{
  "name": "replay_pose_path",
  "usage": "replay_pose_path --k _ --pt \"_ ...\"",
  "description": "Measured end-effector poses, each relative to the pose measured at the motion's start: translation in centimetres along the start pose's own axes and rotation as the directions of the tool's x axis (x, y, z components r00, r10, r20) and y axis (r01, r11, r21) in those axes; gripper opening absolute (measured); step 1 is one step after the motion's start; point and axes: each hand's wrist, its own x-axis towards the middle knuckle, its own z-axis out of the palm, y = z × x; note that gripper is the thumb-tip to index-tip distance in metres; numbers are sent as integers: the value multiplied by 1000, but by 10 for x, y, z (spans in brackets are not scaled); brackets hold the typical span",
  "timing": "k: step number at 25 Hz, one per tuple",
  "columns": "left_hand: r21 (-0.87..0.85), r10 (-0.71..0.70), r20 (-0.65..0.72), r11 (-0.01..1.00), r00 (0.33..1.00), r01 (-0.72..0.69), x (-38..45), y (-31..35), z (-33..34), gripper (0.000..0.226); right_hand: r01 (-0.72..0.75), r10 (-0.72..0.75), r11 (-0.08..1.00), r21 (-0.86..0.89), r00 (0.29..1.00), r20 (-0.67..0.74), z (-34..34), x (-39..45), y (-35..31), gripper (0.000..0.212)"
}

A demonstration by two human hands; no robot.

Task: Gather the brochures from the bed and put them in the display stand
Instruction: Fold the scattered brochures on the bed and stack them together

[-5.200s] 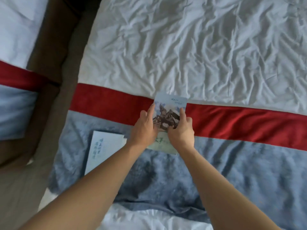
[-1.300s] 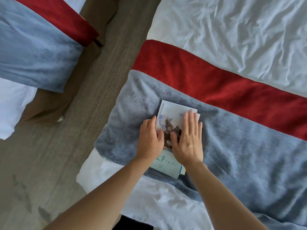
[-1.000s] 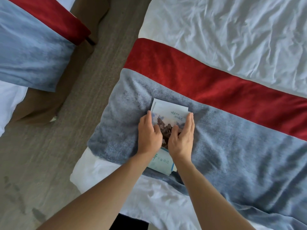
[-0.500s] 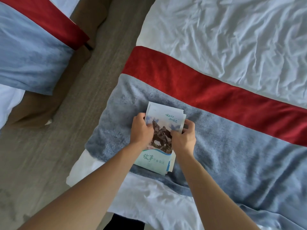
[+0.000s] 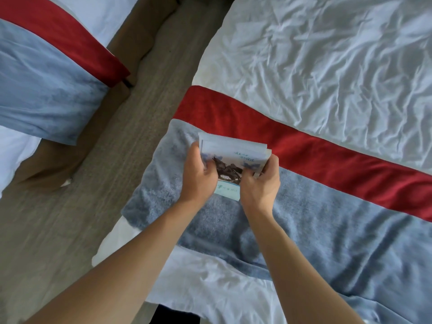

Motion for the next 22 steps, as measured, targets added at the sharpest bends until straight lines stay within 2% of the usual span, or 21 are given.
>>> replay_pose_path --k 4,10,15,19,20,22 --pt "25 -74 45 997 996 72 -8 -9 -2 44 -111 116 993 -49 988 107 -3 -9 12 44" --pt "-12 -25 25 1000 999 25 -5 -4 1 52 -21 26 998 -55 995 92 1 -2 2 62" --pt "14 -33 77 999 996 32 -6 -9 2 53 -58 65 996 -72 992 108 -1 -2 17 47" --pt "56 -53 74 997 996 49 5 -7 3 35 -51 59 995 -89 995 82 0 10 14 38" --pt "93 -79 64 993 995 73 8 -6 3 33 -53 63 993 -101 994 90 0 11 14 44" --pt "207 -167 75 967 983 149 9 -8 2 49 -107 131 981 -162 980 148 0 10 16 68"
